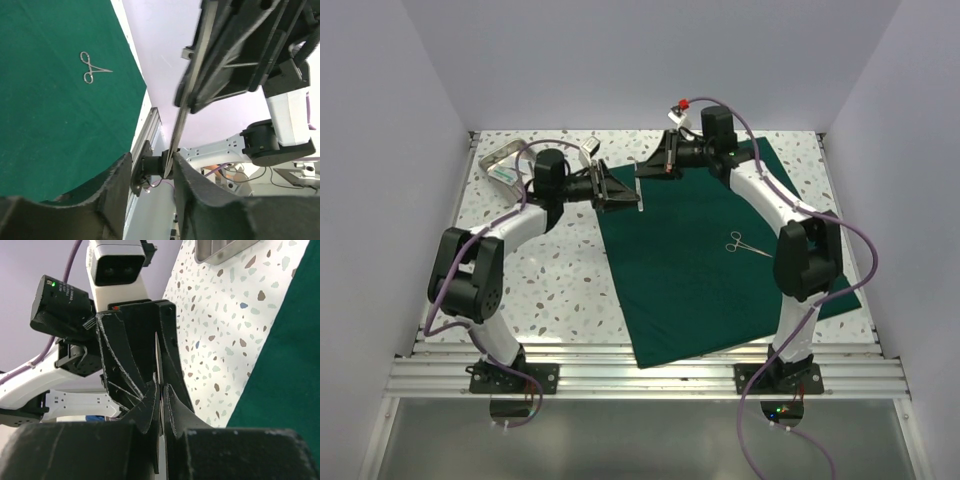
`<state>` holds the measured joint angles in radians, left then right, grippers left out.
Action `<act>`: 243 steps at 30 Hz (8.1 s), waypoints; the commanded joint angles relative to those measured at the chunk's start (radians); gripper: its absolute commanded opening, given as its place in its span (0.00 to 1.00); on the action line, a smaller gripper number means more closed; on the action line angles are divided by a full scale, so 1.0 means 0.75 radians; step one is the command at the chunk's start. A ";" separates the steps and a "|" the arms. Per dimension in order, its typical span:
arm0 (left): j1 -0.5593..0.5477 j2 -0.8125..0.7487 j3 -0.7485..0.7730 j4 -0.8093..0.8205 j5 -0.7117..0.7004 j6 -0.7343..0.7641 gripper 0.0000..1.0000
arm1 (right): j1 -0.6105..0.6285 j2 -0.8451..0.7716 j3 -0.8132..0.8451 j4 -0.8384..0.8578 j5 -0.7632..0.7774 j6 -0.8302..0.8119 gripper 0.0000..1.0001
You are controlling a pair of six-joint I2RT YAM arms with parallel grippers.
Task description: Prepare the surgical pack
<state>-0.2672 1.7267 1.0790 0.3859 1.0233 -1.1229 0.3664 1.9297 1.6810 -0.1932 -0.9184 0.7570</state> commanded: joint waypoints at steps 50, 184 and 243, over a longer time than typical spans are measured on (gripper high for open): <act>0.720 0.739 1.069 -1.380 -0.880 0.671 0.21 | -0.266 0.225 0.330 -1.027 0.987 -0.099 0.70; -0.093 0.168 0.367 -0.453 -0.090 0.589 0.67 | -0.137 -0.274 -0.294 -0.567 0.850 0.050 0.00; 0.747 0.692 1.065 -1.192 -0.718 0.581 0.00 | -0.245 -0.086 0.000 -1.000 0.899 -0.222 0.71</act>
<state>0.2928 2.2398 1.8053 -0.4644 0.5266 -0.6724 0.1936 1.8603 1.6802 -0.9321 -0.2043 0.6159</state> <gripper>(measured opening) 0.012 0.709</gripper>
